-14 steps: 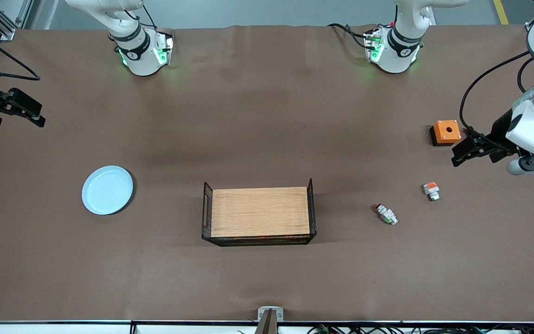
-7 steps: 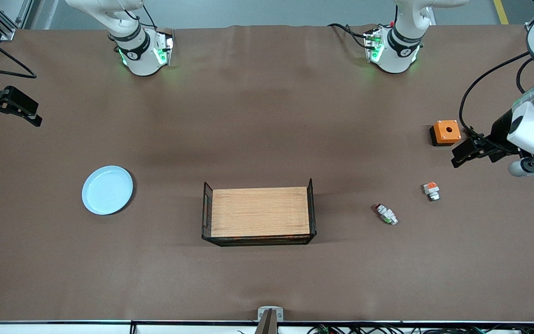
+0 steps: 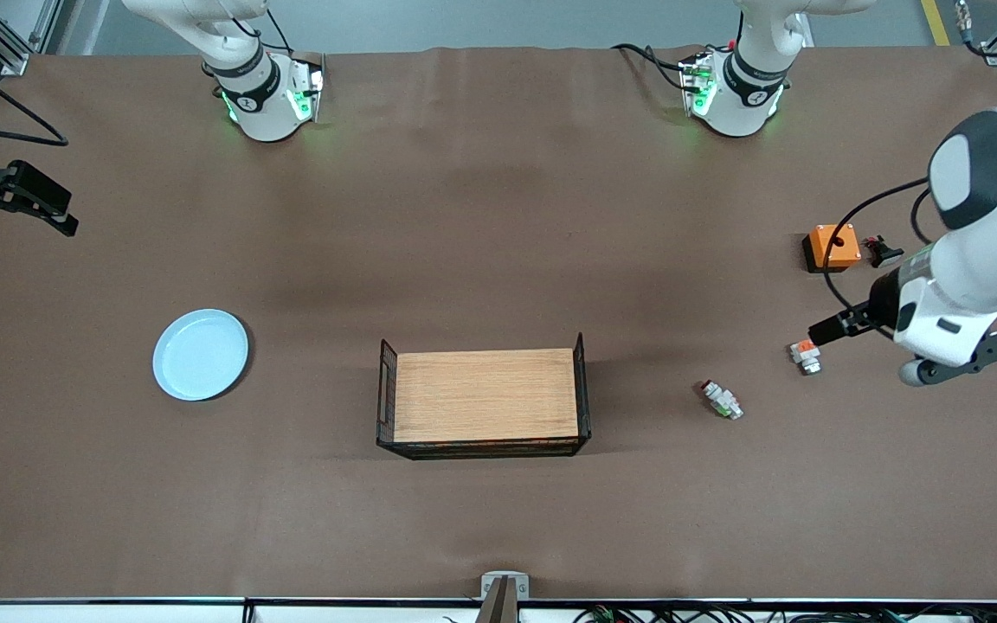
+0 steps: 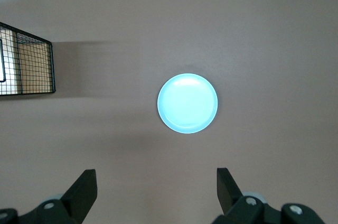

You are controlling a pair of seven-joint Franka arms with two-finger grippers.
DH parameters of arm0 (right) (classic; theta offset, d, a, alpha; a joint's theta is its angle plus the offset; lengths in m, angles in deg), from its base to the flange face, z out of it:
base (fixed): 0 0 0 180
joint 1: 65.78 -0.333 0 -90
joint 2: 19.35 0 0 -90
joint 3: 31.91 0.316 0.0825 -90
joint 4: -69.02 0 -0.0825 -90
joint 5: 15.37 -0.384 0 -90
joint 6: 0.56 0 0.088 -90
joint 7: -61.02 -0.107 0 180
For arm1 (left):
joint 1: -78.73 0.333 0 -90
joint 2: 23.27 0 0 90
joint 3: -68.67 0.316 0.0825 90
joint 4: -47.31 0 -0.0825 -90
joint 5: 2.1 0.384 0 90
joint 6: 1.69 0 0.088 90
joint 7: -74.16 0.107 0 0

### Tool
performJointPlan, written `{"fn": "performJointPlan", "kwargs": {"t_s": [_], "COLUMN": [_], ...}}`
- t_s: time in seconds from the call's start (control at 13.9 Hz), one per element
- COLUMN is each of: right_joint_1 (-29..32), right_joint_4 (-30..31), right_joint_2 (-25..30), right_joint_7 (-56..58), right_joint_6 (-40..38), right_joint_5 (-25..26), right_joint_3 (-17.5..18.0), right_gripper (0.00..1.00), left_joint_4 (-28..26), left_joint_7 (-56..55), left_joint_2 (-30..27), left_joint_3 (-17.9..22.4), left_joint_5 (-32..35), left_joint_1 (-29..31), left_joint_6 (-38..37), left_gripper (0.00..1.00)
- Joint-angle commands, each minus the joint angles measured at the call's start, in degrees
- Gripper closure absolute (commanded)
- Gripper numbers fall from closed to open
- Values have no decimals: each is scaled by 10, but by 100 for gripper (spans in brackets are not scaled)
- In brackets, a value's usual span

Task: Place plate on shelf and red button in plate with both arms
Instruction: 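Lower the left gripper onto the red button while the right gripper reaches the plate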

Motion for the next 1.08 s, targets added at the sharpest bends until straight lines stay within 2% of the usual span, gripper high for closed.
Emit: {"fn": "performJointPlan", "kwargs": {"t_s": [0.0,0.14,0.43,0.65,1.0], "right_joint_1": [-1,4,34,56,115], "right_joint_4": [-1,19,81,163,274], "right_joint_2": [1,-1,-1,-1,-13], "right_joint_7": [4,5,7,8,75], "right_joint_6": [-8,-8,13,82,244], "right_joint_5": [-2,0,4,5,5], "right_joint_3": [-3,-4,-5,-5,-5], "right_gripper": [0,0,0,0,0], "left_joint_4": [47,70,74,75,75], "left_joint_7": [-74,-87,-95,-127,-233], "left_joint_2": [33,53,117,153,213], "left_joint_3": [0,0,0,0,0], "left_joint_5": [0,-14,-22,-22,-16], "left_joint_1": [0,4,-2,-4,-25], "left_joint_6": [-5,-5,6,29,123], "left_gripper": [0,0,0,0,0]}}
